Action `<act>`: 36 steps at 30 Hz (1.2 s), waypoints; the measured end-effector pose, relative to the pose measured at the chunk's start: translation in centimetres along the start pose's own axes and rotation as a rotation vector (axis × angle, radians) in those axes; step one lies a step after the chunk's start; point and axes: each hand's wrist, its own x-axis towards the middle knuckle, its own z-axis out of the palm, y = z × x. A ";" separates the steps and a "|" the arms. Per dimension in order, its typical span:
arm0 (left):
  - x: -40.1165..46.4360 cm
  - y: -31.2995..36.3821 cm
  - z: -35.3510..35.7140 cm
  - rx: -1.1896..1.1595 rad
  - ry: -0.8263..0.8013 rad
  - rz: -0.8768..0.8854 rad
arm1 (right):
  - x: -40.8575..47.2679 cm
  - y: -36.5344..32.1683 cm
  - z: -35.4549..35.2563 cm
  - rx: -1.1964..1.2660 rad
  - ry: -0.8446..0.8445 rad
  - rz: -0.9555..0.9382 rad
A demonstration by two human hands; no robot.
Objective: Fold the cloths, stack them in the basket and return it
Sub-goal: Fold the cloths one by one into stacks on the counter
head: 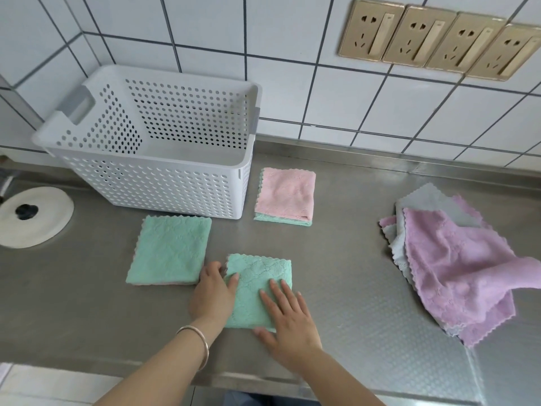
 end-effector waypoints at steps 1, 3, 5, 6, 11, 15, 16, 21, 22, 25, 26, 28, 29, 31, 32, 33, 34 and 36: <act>-0.4 -0.4 0.1 -0.004 0.016 -0.005 | -0.1 0.0 -0.3 0.070 0.037 0.017; -0.8 -0.7 0.7 0.026 0.025 -0.018 | 0.5 0.1 -0.8 0.248 0.141 0.187; -1.2 -0.6 1.0 0.024 0.015 -0.044 | 1.1 0.2 -1.9 0.366 0.143 0.468; -1.1 -0.6 1.2 0.030 0.007 -0.066 | 1.6 0.3 -2.3 0.410 0.064 0.594; -0.5 0.4 1.1 0.099 -0.021 -0.102 | 3.2 0.6 -3.6 0.624 -0.181 0.737; -0.3 3.8 -0.4 -0.121 0.035 -0.076 | 4.5 1.7 -6.2 0.974 -0.070 0.767; -0.1 5.1 -1.1 -0.167 0.057 -0.042 | 5.3 2.3 -7.1 1.005 -0.009 0.755; 4.3 11.8 -2.8 -0.459 0.069 0.138 | 11.7 6.4 -11.3 1.134 0.170 0.739; 5.6 12.9 -2.6 -0.471 0.061 0.178 | 13.2 7.2 -11.8 1.149 0.171 0.738; 9.2 15.4 -1.8 -0.411 0.054 0.277 | 17.0 9.1 -12.1 1.188 0.182 0.768; 10.3 15.9 -1.5 -0.374 0.055 0.292 | 18.0 9.5 -11.9 1.190 0.177 0.783; 12.2 16.2 -0.5 -0.300 0.046 0.275 | 19.6 10.3 -10.9 1.161 0.141 0.813; 12.8 16.0 0.0 -0.260 0.033 0.251 | 20.1 10.5 -10.4 1.143 0.123 0.826; 13.6 15.5 1.1 -0.183 0.000 0.218 | 20.6 10.9 -9.2 1.127 0.117 0.845; 13.8 15.2 1.5 -0.161 -0.011 0.207 | 20.7 11.0 -8.8 1.128 0.127 0.852; 14.0 14.9 1.9 -0.155 -0.016 0.200 | 20.8 11.2 -8.4 1.126 0.139 0.856; 14.1 14.6 2.2 -0.155 -0.010 0.198 | 20.8 11.2 -8.2 1.113 0.148 0.859; 14.4 14.2 2.7 -0.147 0.005 0.199 | 21.0 11.2 -7.9 1.073 0.147 0.872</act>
